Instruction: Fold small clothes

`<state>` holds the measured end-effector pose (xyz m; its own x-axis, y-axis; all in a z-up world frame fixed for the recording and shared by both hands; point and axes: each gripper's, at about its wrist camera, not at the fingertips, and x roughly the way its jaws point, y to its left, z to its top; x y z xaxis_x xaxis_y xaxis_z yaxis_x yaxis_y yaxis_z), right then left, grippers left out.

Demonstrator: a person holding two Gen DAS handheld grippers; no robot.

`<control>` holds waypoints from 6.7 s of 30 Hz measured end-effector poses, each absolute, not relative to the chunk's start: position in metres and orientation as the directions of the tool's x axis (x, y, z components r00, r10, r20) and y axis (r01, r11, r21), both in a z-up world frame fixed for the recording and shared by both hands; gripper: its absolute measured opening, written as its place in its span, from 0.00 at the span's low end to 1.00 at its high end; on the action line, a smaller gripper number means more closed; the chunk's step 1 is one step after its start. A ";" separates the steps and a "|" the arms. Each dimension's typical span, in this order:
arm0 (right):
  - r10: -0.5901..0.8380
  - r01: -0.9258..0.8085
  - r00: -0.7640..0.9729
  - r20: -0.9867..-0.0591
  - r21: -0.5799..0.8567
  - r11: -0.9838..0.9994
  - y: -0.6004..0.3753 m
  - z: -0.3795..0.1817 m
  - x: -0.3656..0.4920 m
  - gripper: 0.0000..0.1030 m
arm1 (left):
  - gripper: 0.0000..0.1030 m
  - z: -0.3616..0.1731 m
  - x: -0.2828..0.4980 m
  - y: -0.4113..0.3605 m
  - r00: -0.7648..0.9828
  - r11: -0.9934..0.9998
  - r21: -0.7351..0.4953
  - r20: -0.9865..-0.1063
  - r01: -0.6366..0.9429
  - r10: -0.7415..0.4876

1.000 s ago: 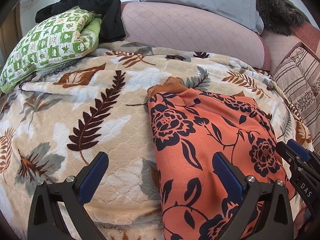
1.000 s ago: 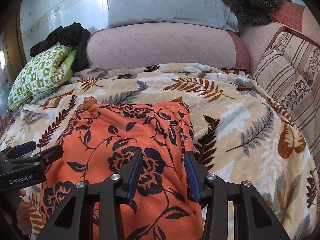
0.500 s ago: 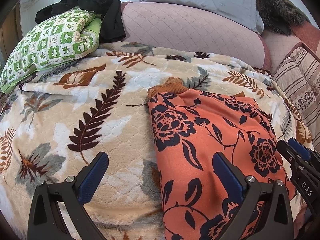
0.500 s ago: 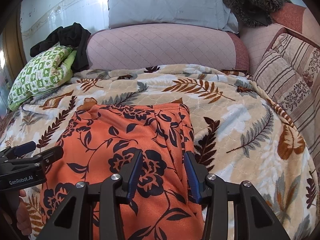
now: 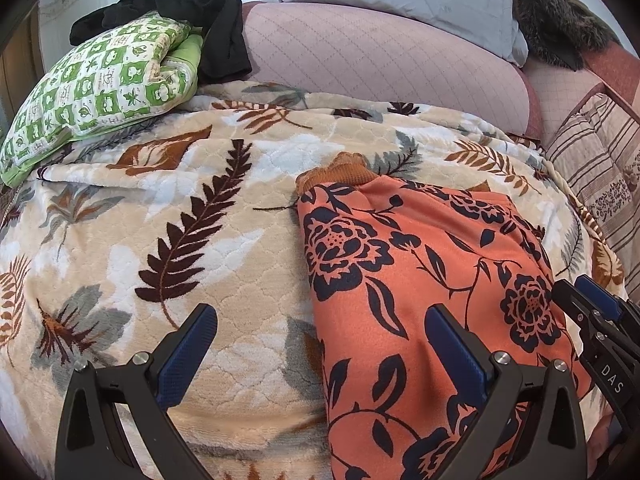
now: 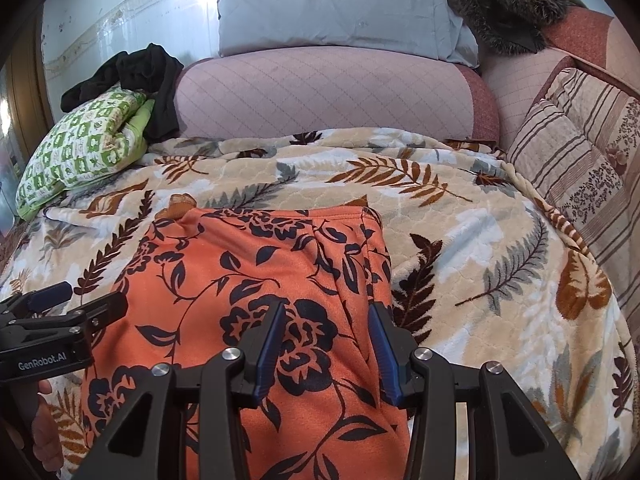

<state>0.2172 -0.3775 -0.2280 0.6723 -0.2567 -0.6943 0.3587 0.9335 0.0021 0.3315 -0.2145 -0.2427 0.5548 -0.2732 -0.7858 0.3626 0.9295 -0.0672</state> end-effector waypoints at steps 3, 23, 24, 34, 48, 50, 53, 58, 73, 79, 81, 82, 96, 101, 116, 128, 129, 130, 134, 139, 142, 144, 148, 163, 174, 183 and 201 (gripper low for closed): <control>-0.244 0.356 0.674 -0.697 0.017 0.934 -0.381 -0.228 0.217 0.45 | 1.00 -0.243 0.332 -0.214 0.552 0.930 -0.072 -0.787 0.361 -0.275; 0.346 0.431 0.652 -0.675 0.705 0.562 -0.499 -0.312 0.211 0.71 | 1.00 -0.290 0.349 -0.225 0.166 0.790 -0.426 -0.826 0.441 -0.539; 0.351 0.423 0.657 -0.667 0.712 0.561 -0.497 -0.311 0.211 0.74 | 1.00 -0.289 0.348 -0.226 0.164 0.788 -0.427 -0.826 0.445 -0.540; 0.414 0.342 0.646 -0.642 0.727 0.595 -0.455 -0.313 0.227 0.62 | 0.84 -0.285 0.340 -0.233 0.213 0.788 -0.407 -0.812 0.462 -0.544; 0.309 0.239 0.719 -0.622 0.640 0.731 -0.405 -0.253 0.232 0.43 | 0.54 -0.235 0.330 -0.198 0.372 0.823 -0.292 -0.783 0.487 -0.498; 0.321 0.212 0.728 -0.605 0.644 0.735 -0.395 -0.248 0.234 0.43 | 0.54 -0.224 0.325 -0.182 0.392 0.827 -0.287 -0.774 0.484 -0.497; 0.341 0.168 0.742 -0.577 0.653 0.739 -0.375 -0.239 0.234 0.43 | 0.54 -0.210 0.315 -0.162 0.419 0.833 -0.273 -0.763 0.482 -0.492; 0.359 0.126 0.756 -0.547 0.661 0.740 -0.343 -0.225 0.223 0.43 | 0.54 -0.193 0.298 -0.127 0.465 0.858 -0.240 -0.757 0.454 -0.458; 0.360 0.142 0.665 -0.654 0.584 0.799 -0.249 -0.265 0.202 0.42 | 0.55 -0.251 0.264 -0.047 0.404 0.916 -0.179 -0.855 0.358 -0.325; 0.272 0.167 0.639 -0.719 0.475 0.864 -0.240 -0.280 0.198 0.50 | 0.64 -0.262 0.258 -0.037 0.392 0.921 -0.210 -0.857 0.327 -0.334; 0.251 0.170 0.637 -0.729 0.450 0.876 -0.241 -0.278 0.197 0.52 | 0.66 -0.259 0.255 -0.037 0.407 0.930 -0.187 -0.858 0.317 -0.312; 0.237 0.171 0.635 -0.735 0.433 0.885 -0.240 -0.275 0.196 0.54 | 0.66 -0.257 0.254 -0.038 0.417 0.934 -0.170 -0.859 0.315 -0.297; -0.040 0.226 0.710 -0.703 0.173 0.959 -0.225 -0.203 0.150 0.58 | 0.85 -0.165 0.157 -0.017 0.796 0.983 0.066 -0.597 0.171 -0.098; -0.105 0.222 0.766 -0.634 0.108 0.969 -0.212 -0.160 0.110 0.58 | 0.85 -0.134 0.124 -0.002 0.831 0.992 0.017 -0.547 0.129 -0.098; -0.180 0.225 0.853 -0.490 0.034 0.974 -0.182 -0.065 0.025 0.63 | 0.97 -0.061 0.046 0.010 0.923 0.997 0.003 -0.378 0.083 -0.075; -0.171 0.209 0.882 -0.440 0.040 0.977 -0.163 -0.036 0.000 0.68 | 0.97 -0.044 0.036 0.033 0.920 1.000 -0.027 -0.392 0.011 -0.021; -0.169 0.208 0.881 -0.441 0.041 0.977 -0.162 -0.035 -0.001 0.68 | 0.97 -0.043 0.035 0.035 0.921 1.000 -0.029 -0.388 0.008 -0.018; -0.167 0.207 0.881 -0.442 0.044 0.977 -0.161 -0.034 -0.002 0.68 | 0.97 -0.041 0.034 0.036 0.923 1.000 -0.030 -0.384 0.006 -0.017; -0.166 0.209 0.879 -0.446 0.049 0.977 -0.158 -0.033 -0.007 0.68 | 0.97 -0.035 0.029 0.041 0.927 1.000 -0.022 -0.375 -0.001 -0.007; -0.157 0.204 0.882 -0.444 0.058 0.977 -0.155 -0.030 -0.014 0.68 | 0.97 -0.033 0.025 0.039 0.926 1.000 0.006 -0.378 0.015 -0.011; -0.161 0.201 0.885 -0.436 0.047 0.978 -0.149 -0.026 -0.018 0.68 | 0.97 -0.032 0.022 0.039 0.924 1.000 0.012 -0.382 0.029 -0.022; -0.161 0.201 0.890 -0.427 0.050 0.978 -0.147 -0.024 -0.022 0.68 | 0.97 -0.033 0.021 0.040 0.923 0.999 0.014 -0.384 0.033 -0.025; -0.163 0.200 0.893 -0.419 0.047 0.979 -0.144 -0.020 -0.026 0.68 | 0.97 -0.032 0.018 0.043 0.920 0.999 0.009 -0.390 0.037 -0.030; -0.170 0.203 0.899 -0.402 0.039 0.978 -0.140 -0.010 -0.034 0.68 | 0.97 -0.022 0.009 0.043 0.922 0.999 0.008 -0.385 0.054 -0.047; -0.179 0.218 0.907 -0.382 0.061 0.974 -0.145 0.004 -0.045 0.68 | 0.97 0.002 -0.003 0.033 0.934 0.997 0.002 -0.349 0.078 -0.072; -0.185 0.230 0.910 -0.370 0.081 0.970 -0.149 0.012 -0.052 0.68 | 0.98 0.007 -0.006 0.028 0.937 0.997 0.017 -0.343 0.081 -0.070; -0.205 0.251 0.899 -0.387 0.071 0.966 -0.150 0.010 -0.042 0.68 | 0.98 0.010 0.003 0.025 0.936 0.995 0.035 -0.345 0.088 -0.071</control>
<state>-0.0422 -0.1503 0.0104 0.8990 -0.2049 -0.3870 0.2505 0.9655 0.0707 0.0030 0.0247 0.0096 0.9361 -0.0711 -0.3446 0.0884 0.9955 0.0349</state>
